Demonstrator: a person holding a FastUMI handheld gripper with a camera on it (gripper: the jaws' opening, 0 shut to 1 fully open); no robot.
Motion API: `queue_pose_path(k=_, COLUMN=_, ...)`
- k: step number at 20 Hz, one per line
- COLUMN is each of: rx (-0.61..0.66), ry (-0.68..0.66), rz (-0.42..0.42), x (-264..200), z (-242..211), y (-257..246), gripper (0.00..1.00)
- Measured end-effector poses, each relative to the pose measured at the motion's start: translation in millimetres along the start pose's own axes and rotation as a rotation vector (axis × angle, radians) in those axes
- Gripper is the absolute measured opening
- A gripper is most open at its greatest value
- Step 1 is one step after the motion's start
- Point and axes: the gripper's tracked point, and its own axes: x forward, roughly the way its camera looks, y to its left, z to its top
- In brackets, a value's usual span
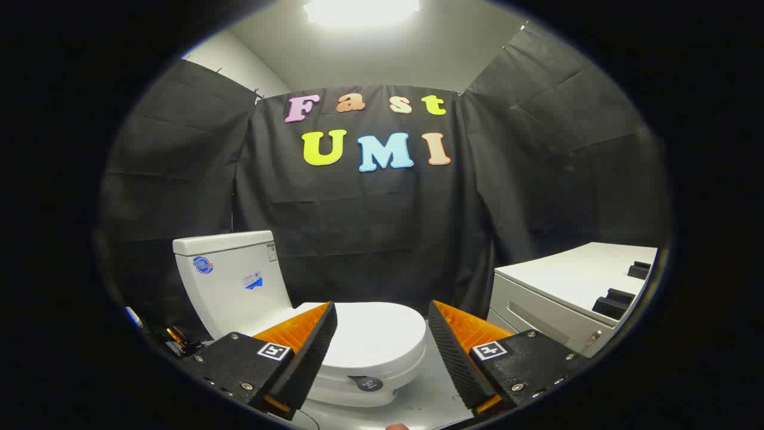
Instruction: Open the toilet lid.
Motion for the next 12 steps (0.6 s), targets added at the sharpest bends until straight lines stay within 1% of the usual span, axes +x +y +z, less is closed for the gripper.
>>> queue_pose_path(k=12, rx=0.018, ry=0.008, rz=0.001, x=1.3, z=-2.5, y=2.3, gripper=0.95)
